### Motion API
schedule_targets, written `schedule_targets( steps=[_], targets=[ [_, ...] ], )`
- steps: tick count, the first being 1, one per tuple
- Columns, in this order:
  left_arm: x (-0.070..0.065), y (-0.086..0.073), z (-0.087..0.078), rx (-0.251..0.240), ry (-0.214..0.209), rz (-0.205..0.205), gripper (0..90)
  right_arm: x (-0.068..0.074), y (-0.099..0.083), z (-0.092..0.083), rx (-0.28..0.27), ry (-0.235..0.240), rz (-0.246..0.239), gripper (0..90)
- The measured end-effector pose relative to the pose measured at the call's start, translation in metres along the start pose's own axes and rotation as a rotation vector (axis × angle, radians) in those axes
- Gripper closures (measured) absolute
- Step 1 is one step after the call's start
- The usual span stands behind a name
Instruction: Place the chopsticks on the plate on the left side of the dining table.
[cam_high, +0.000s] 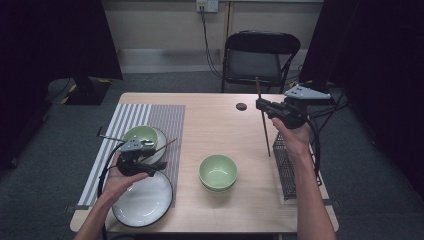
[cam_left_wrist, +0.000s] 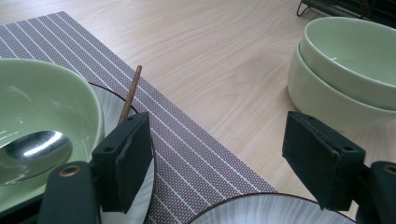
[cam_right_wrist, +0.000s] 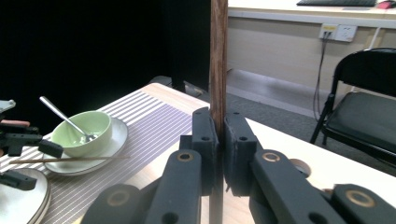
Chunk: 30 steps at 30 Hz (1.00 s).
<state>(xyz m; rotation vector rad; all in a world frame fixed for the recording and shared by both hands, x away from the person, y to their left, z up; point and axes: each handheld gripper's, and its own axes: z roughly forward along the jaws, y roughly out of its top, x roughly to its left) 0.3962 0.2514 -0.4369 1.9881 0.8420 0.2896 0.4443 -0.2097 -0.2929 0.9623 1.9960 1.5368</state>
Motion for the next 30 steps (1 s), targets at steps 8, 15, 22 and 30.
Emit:
schedule_targets(
  steps=[8, 15, 22, 30],
  targets=[
    [-0.004, 0.003, 0.0, -0.008, -0.013, 0.002, 24.0, 0.012, 0.002, 0.014, -0.011, 0.043, 0.005, 84.8],
    [-0.009, 0.009, 0.0, -0.025, -0.021, 0.007, 24.0, 0.024, 0.007, 0.022, -0.023, 0.08, 0.002, 84.8],
    [-0.016, 0.023, 0.005, -0.046, -0.028, 0.036, 24.0, 0.036, 0.01, 0.034, -0.035, 0.119, 0.008, 84.8],
    [-0.025, 0.046, 0.009, -0.088, -0.058, 0.057, 24.5, 0.051, 0.012, 0.045, -0.051, 0.166, 0.013, 84.8]
  ],
)
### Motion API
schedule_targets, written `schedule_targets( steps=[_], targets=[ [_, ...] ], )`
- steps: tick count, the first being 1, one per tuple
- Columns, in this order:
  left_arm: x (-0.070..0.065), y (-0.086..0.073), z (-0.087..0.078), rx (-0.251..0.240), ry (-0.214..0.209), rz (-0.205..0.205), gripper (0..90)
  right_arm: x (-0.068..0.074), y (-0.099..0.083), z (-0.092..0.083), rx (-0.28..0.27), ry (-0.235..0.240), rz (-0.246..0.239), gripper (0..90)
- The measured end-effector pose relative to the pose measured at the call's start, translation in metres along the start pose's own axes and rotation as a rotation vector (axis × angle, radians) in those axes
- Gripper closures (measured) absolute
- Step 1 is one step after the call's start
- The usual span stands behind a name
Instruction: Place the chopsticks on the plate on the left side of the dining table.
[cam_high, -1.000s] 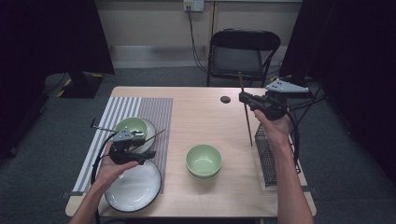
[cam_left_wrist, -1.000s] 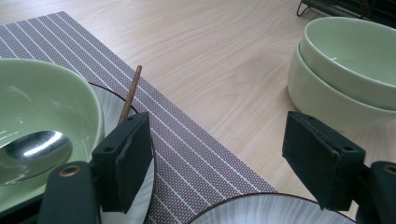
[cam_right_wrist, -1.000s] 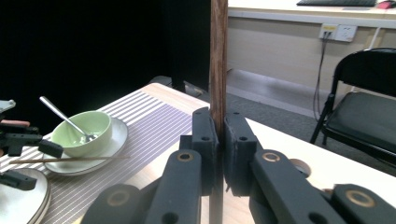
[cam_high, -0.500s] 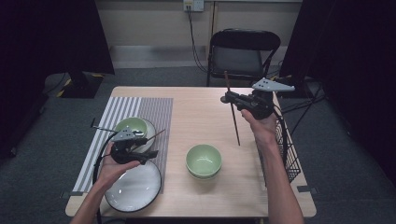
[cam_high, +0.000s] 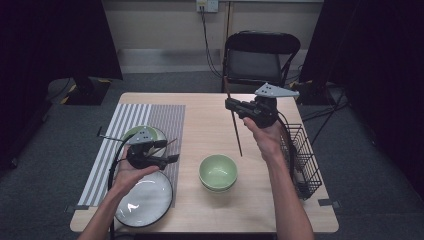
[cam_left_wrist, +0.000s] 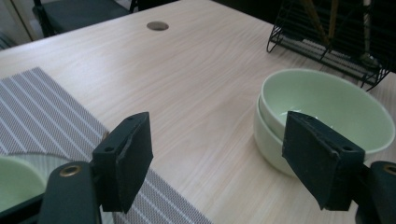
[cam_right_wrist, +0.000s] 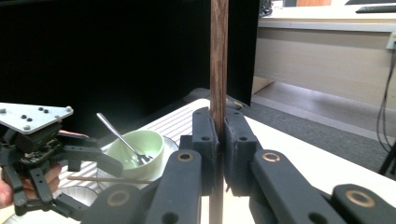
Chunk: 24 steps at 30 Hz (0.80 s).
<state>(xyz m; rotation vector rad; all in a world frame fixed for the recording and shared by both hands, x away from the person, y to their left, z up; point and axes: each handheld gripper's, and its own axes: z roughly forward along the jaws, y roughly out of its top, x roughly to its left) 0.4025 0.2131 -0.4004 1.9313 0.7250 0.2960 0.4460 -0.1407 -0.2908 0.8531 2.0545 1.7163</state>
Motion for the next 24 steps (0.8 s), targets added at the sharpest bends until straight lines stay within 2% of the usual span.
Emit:
schedule_targets(
  steps=[7, 10, 14, 17, 18, 21, 22, 24],
  targets=[
    [-0.005, 0.014, 0.005, -0.032, -0.025, 0.006, 25.7, 0.013, 0.006, 0.012, -0.004, 0.035, -0.016, 84.8],
    [-0.005, 0.014, 0.007, -0.056, -0.044, -0.004, 26.1, 0.019, 0.006, 0.02, -0.007, 0.056, -0.016, 84.8],
    [-0.007, 0.014, 0.005, -0.056, -0.041, 0.003, 26.1, 0.028, 0.005, 0.032, -0.001, 0.083, -0.02, 84.8],
    [-0.006, 0.014, 0.004, -0.067, -0.043, -0.006, 26.1, 0.036, 0.004, 0.041, -0.002, 0.108, -0.019, 84.8],
    [-0.006, 0.014, 0.004, -0.074, -0.046, -0.022, 26.2, 0.038, 0.004, 0.044, -0.003, 0.116, -0.021, 84.8],
    [-0.006, 0.014, 0.002, -0.076, -0.051, -0.009, 27.9, 0.045, 0.002, 0.053, -0.004, 0.141, -0.023, 84.8],
    [-0.007, 0.015, 0.002, -0.084, -0.057, -0.02, 27.7, 0.048, 0.002, 0.055, 0.0, 0.147, -0.024, 84.8],
    [-0.008, 0.016, 0.001, -0.095, -0.062, -0.013, 27.7, 0.052, 0.002, 0.061, 0.001, 0.162, -0.026, 84.8]
  ],
)
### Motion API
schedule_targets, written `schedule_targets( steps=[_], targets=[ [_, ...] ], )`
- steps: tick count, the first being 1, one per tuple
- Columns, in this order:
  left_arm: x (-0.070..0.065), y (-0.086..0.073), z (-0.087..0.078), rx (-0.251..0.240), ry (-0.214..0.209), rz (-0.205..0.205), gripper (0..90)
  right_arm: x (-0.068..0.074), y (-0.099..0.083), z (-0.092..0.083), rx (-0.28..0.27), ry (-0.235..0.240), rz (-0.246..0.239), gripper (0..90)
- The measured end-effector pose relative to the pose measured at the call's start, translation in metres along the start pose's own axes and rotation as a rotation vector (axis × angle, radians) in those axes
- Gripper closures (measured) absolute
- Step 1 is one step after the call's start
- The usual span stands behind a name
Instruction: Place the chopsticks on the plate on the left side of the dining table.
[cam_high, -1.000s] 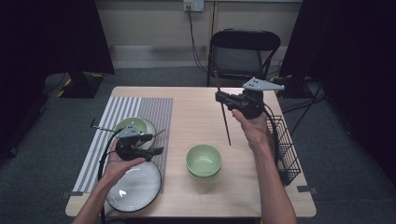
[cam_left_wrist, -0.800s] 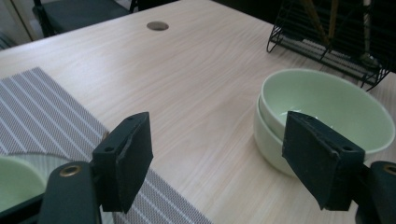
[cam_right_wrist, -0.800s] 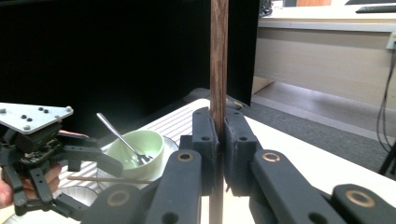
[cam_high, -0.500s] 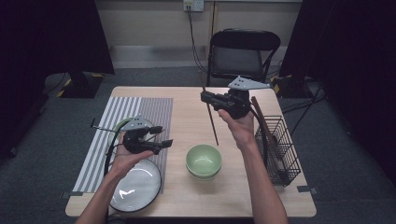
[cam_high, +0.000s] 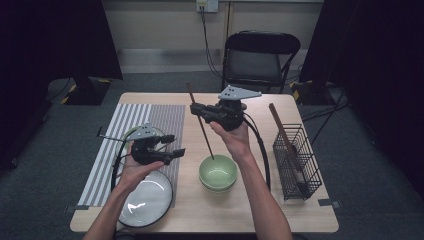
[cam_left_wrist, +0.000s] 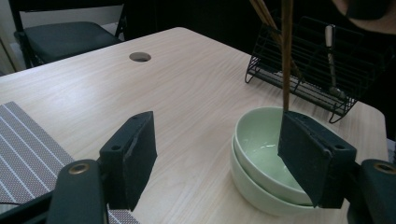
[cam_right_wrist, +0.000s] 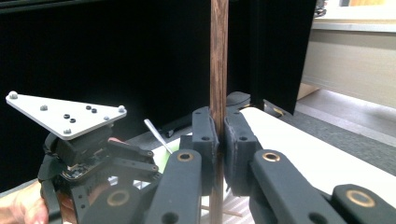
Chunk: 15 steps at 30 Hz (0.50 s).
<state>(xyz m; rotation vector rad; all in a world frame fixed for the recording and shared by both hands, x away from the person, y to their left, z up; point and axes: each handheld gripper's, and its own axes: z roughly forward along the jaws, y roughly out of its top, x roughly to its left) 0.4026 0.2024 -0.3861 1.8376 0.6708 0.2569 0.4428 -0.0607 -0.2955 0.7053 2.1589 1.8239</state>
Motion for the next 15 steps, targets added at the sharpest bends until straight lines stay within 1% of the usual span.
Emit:
schedule_targets(
  steps=[3, 4, 5, 7, 10, 11, 12, 13, 14, 15],
  targets=[
    [-0.002, 0.002, -0.002, -0.005, -0.01, -0.005, 27.3, 0.005, 0.0, 0.008, -0.001, 0.019, -0.001, 84.8],
    [-0.002, 0.002, -0.003, -0.003, -0.009, 0.012, 27.5, 0.007, 0.0, 0.01, 0.002, 0.023, -0.002, 84.7],
    [-0.003, 0.003, -0.003, -0.006, -0.014, 0.008, 28.8, 0.008, 0.0, 0.012, 0.002, 0.03, -0.004, 84.8],
    [-0.003, 0.003, -0.003, -0.004, -0.014, 0.017, 29.3, 0.012, 0.0, 0.016, 0.006, 0.035, -0.006, 84.8],
    [-0.005, 0.003, -0.001, -0.011, -0.024, -0.002, 29.4, 0.017, -0.001, 0.021, 0.001, 0.055, -0.006, 84.8],
    [-0.005, 0.003, -0.001, -0.011, -0.024, -0.002, 29.3, 0.017, -0.001, 0.021, 0.001, 0.055, -0.006, 84.8],
    [-0.004, 0.003, -0.001, -0.011, -0.029, 0.004, 29.1, 0.021, -0.002, 0.027, 0.002, 0.068, -0.005, 84.7],
    [-0.004, 0.003, -0.001, -0.011, -0.029, 0.004, 28.9, 0.022, -0.002, 0.028, 0.006, 0.071, -0.006, 84.7],
    [-0.004, 0.003, -0.002, -0.011, -0.031, 0.013, 29.2, 0.024, -0.003, 0.031, 0.006, 0.078, -0.005, 84.8],
    [-0.005, 0.003, -0.002, -0.02, -0.037, 0.0, 29.7, 0.026, -0.003, 0.033, 0.004, 0.085, -0.004, 84.8]
  ],
)
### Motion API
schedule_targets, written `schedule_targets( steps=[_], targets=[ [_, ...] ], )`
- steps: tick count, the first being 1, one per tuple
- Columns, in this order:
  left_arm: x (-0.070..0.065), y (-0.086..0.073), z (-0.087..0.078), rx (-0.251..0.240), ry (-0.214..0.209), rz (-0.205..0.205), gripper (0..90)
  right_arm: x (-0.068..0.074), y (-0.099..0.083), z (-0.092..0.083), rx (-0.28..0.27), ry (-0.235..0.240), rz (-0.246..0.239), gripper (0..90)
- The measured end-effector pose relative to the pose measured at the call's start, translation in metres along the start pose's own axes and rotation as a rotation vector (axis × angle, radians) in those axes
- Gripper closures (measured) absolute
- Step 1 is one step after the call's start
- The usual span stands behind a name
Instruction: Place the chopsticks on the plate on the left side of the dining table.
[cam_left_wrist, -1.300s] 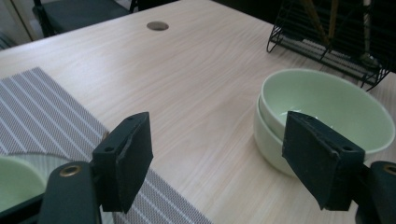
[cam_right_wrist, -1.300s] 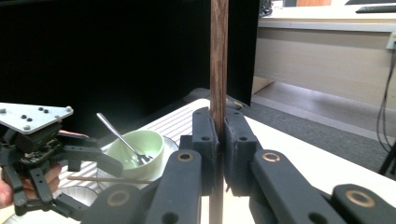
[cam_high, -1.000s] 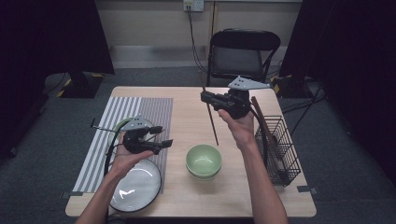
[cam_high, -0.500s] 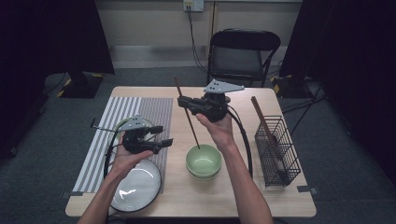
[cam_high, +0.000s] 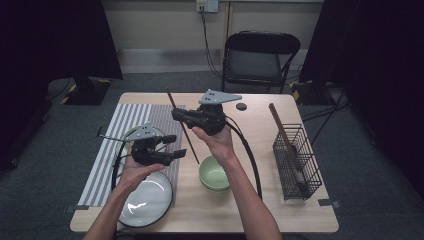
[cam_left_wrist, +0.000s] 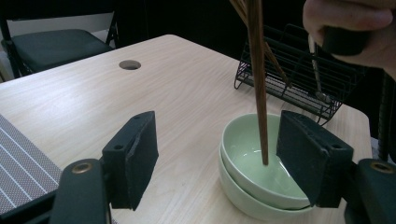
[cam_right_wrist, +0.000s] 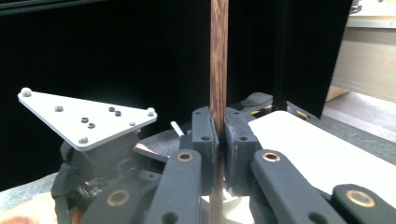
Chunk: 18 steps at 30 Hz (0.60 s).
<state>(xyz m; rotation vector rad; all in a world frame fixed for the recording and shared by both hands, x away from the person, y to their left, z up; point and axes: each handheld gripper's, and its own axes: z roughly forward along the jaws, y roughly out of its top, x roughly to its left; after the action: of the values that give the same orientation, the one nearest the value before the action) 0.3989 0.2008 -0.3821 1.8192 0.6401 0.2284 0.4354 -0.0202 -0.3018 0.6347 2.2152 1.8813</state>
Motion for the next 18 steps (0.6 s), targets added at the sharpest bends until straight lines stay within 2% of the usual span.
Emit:
schedule_targets(
  steps=[10, 18],
  targets=[
    [0.003, -0.001, -0.005, -0.04, -0.016, -0.003, 52.0, 0.015, -0.004, 0.021, -0.001, 0.056, 0.004, 84.8],
    [0.013, -0.005, -0.014, -0.069, -0.02, 0.002, 67.3, 0.015, -0.001, 0.015, -0.015, 0.062, 0.013, 84.7]
  ],
)
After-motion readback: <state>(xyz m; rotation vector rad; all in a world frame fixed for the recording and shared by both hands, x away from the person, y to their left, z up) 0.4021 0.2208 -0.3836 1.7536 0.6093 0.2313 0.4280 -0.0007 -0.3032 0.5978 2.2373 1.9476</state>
